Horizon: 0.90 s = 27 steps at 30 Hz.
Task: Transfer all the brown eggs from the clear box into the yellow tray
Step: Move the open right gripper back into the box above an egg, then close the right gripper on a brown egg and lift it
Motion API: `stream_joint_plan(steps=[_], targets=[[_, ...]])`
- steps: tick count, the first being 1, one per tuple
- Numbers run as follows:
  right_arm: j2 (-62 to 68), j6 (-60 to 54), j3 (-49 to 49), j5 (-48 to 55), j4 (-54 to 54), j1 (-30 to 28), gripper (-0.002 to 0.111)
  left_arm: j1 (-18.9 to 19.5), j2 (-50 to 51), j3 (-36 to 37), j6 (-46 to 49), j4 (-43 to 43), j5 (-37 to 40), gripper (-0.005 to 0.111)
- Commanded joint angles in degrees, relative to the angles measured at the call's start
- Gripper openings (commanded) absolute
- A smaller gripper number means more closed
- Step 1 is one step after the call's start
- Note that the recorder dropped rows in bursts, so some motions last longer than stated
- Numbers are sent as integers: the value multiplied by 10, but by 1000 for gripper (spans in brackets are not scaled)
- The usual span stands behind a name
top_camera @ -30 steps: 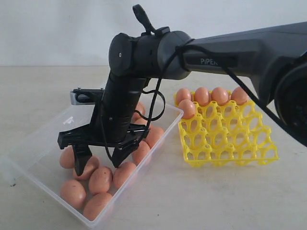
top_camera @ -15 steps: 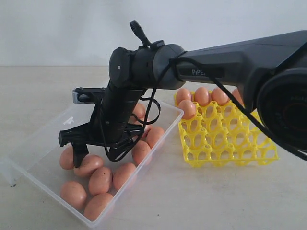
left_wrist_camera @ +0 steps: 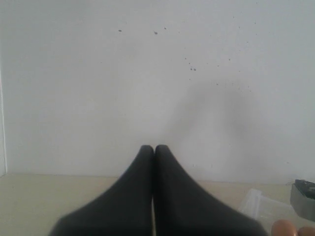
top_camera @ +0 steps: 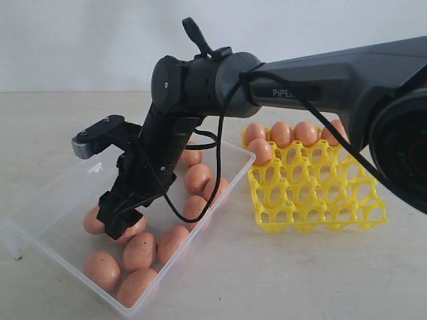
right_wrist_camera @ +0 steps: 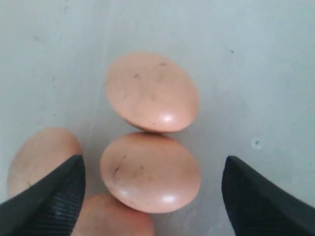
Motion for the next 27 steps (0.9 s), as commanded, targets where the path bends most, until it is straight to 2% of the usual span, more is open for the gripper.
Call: stream_joint_plan(steps=[1, 5, 12, 21, 27], targets=[[-7, 89, -1, -31, 5, 0, 73, -3, 2, -2, 5, -1, 15, -4], [-7, 106, -1, -18, 5, 0, 73, -3, 2, -2, 5, -1, 30, -4], [-7, -94, -1, 72, 5, 0, 73, -3, 2, -2, 5, -1, 57, -4], [-7, -195, -1, -10, 5, 0, 73, -3, 2, -2, 25, -1, 106, -4], [-7, -277, -1, -14, 7, 0, 73, -3, 2, -2, 25, -1, 107, -4]])
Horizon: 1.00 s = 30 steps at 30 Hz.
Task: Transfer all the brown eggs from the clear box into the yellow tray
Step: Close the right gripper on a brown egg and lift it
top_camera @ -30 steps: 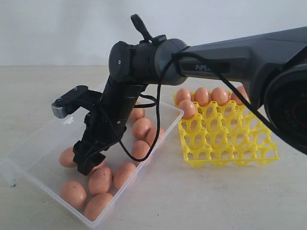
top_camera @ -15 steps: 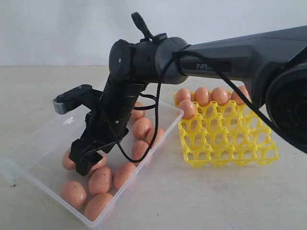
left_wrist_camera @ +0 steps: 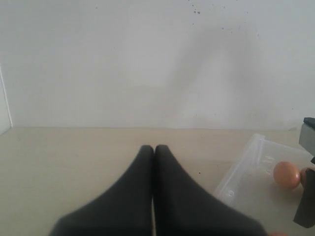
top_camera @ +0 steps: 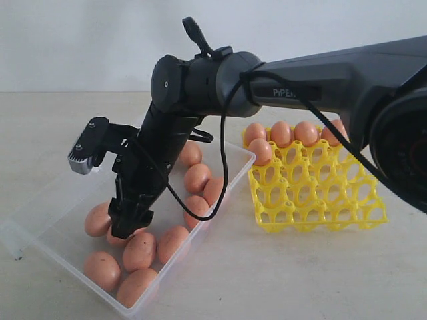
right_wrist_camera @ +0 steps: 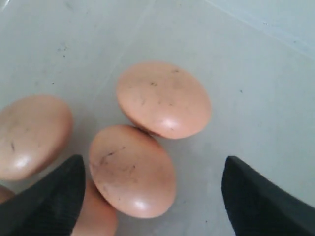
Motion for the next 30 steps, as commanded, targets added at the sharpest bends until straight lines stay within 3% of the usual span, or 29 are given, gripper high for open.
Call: stream_joint_plan(steps=[1, 6, 20, 21, 23, 26, 30], targets=[[-7, -58, -1, 3, 8, 0, 73, -3, 2, -2, 3, -1, 4, -4], [-7, -109, -1, 8, 45, 0, 73, -3, 2, -2, 3, -1, -10, -4], [28, -97, 0, -2, 47, 0, 73, -3, 2, -2, 3, -1, -70, -4], [28, -96, 0, -19, 47, 0, 69, -3, 2, -2, 3, -1, -71, -4], [28, -79, 0, -35, 47, 0, 46, -3, 2, -2, 3, -1, -71, -4], [28, -40, 0, -36, 45, 0, 0, -3, 2, -2, 3, -1, -71, -4], [28, 30, -5, -31, 45, -1, 0, -3, 2, -2, 3, -1, -48, -4]])
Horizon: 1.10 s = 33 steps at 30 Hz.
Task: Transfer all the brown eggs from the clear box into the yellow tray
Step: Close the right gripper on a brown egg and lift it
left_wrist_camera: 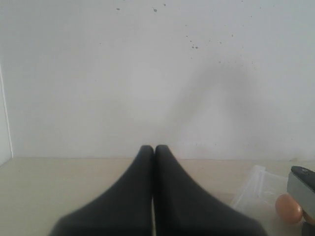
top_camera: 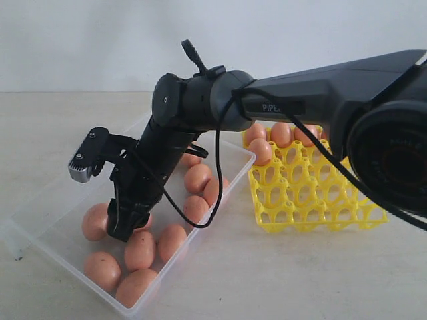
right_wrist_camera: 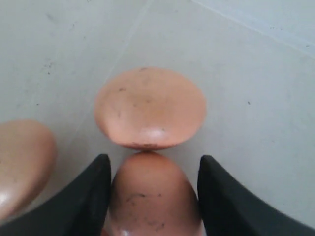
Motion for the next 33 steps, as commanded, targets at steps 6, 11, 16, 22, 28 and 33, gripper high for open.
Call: stream_joint_plan(steps=[6, 11, 16, 22, 28, 33], targets=[[-1, 57, -13, -14, -4, -1, 0, -3, 2, -2, 3, -1, 63, -4], [-1, 137, -13, -11, -34, -1, 5, -3, 2, -2, 3, -1, 95, -4], [-1, 144, -13, -5, -66, -1, 39, -3, 2, -2, 4, -1, 120, -4], [-1, 145, -13, -5, -67, -1, 49, -3, 2, -2, 8, -1, 154, -4], [-1, 145, -13, 4, -78, -1, 49, -3, 2, -2, 26, -1, 176, -4], [-1, 151, -13, 16, -78, -1, 53, -3, 2, -2, 26, -1, 181, -4]])
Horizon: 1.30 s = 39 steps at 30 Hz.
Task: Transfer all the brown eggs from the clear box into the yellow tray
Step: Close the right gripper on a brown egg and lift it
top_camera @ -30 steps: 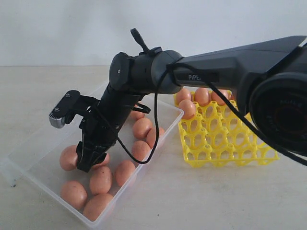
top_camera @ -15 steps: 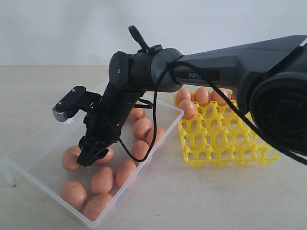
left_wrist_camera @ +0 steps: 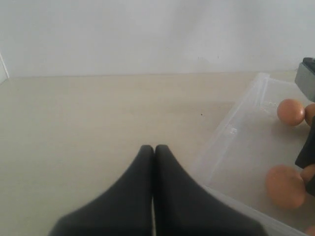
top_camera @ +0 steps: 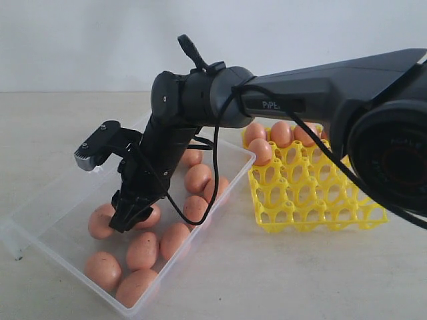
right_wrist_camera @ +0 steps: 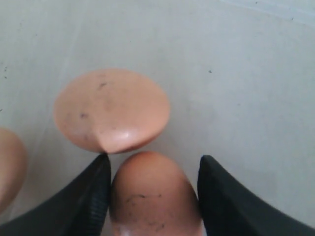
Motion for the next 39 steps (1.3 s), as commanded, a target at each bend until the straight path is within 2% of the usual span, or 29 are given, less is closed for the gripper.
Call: stream_joint_plan(steps=[1, 4, 19, 22, 24, 27, 28, 29, 39], targets=[[-1, 9, -3, 18, -8, -1, 58, -3, 2, -2, 4, -1, 5, -4], [-1, 9, -3, 15, -9, -1, 67, -3, 2, -2, 4, -1, 5, -4], [-1, 39, 1, 45, -49, -1, 66, -3, 2, -2, 4, -1, 5, -4], [-1, 75, 1, 44, -57, -1, 64, -3, 2, -2, 4, -1, 5, -4], [-1, 94, 1, 44, -59, -1, 52, -3, 2, -2, 4, -1, 5, -4], [-1, 126, 1, 51, -86, -1, 22, -3, 2, -2, 4, -1, 5, -4], [-1, 133, 1, 54, -96, -1, 6, -3, 2, -2, 4, -1, 5, -4], [-1, 139, 1, 55, -107, -1, 0, -3, 2, -2, 4, -1, 5, -4], [-40, 141, -36, 38, -127, -1, 0, -3, 2, -2, 4, -1, 4, -4]])
